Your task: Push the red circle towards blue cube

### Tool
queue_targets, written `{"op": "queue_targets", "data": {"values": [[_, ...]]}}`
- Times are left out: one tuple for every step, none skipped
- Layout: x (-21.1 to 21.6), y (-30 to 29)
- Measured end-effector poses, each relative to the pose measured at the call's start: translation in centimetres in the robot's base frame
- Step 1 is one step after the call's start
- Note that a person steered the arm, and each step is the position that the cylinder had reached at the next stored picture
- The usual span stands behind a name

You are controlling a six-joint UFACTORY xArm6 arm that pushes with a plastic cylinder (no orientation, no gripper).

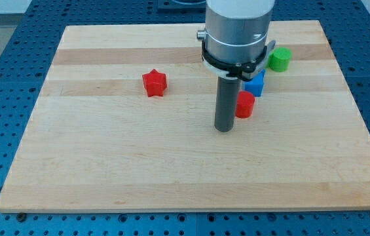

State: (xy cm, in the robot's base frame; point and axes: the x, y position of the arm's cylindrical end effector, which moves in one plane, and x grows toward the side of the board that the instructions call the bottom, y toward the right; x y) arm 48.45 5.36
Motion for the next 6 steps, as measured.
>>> {"op": "queue_targets", "data": {"values": [[0.0,2.3],[-0.1,4.2],[-1.0,4.2],[-1.8,4.1],[-2.0,4.1],[-2.0,4.1]]}}
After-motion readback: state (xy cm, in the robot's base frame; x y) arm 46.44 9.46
